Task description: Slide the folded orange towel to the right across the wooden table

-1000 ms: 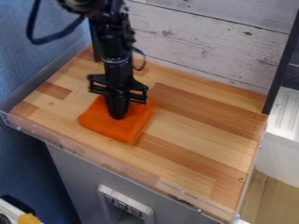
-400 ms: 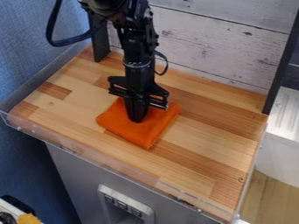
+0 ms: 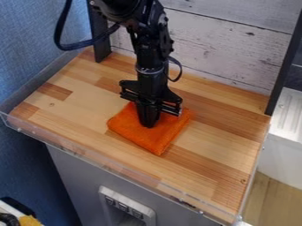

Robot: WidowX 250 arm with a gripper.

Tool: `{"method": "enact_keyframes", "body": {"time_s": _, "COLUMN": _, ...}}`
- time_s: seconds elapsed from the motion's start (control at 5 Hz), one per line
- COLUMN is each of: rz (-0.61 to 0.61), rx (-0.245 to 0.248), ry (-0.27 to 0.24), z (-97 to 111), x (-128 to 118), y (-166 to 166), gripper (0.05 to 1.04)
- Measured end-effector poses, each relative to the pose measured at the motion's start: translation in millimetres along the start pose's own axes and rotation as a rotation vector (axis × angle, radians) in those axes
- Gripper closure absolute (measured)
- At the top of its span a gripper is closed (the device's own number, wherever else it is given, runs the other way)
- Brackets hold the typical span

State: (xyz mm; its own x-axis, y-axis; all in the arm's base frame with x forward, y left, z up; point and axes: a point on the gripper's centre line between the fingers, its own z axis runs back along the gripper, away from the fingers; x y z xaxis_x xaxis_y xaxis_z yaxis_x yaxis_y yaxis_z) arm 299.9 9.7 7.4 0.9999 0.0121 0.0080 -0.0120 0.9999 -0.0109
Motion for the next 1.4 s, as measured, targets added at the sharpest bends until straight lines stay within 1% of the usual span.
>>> {"method": "enact_keyframes", "body": {"time_s": 0.2, "rz": -0.023, "rx": 0.000, "ry": 0.043, "z": 1.9, "x": -8.7, "y": -5.5, "gripper": 0.840}}
{"method": "enact_keyframes", "body": {"time_s": 0.4, "rz": -0.043, "rx": 0.001, "ry": 0.057, "z": 20.3, "x": -14.2, "y": -0.9, "gripper": 0.582}}
{"method": "enact_keyframes", "body": {"time_s": 0.6, "rz": -0.029, "rx": 0.004, "ry": 0.043, "z": 45.3, "x": -14.9, "y": 22.0, "gripper": 0.282}}
{"method": "enact_keyframes", "body": {"time_s": 0.8, "rz": -0.027, "rx": -0.002, "ry": 0.035, "z": 68.7, "x": -19.5, "y": 43.8, "gripper": 0.087}}
{"method": "enact_keyframes", "body": {"time_s": 1.0, "rz": -0.022, "rx": -0.004, "ry": 0.014, "z": 94.6, "x": -25.2, "y": 61.3, "gripper": 0.085}}
{"method": "enact_keyframes", "body": {"time_s": 1.2, "rz": -0.013, "rx": -0.001, "ry": 0.004, "z": 110.6, "x": -30.3, "y": 77.6, "gripper": 0.085}}
{"method": "enact_keyframes", "body": {"time_s": 1.4, "rz": -0.009, "rx": 0.001, "ry": -0.007, "z": 118.4, "x": -36.8, "y": 90.0, "gripper": 0.088}}
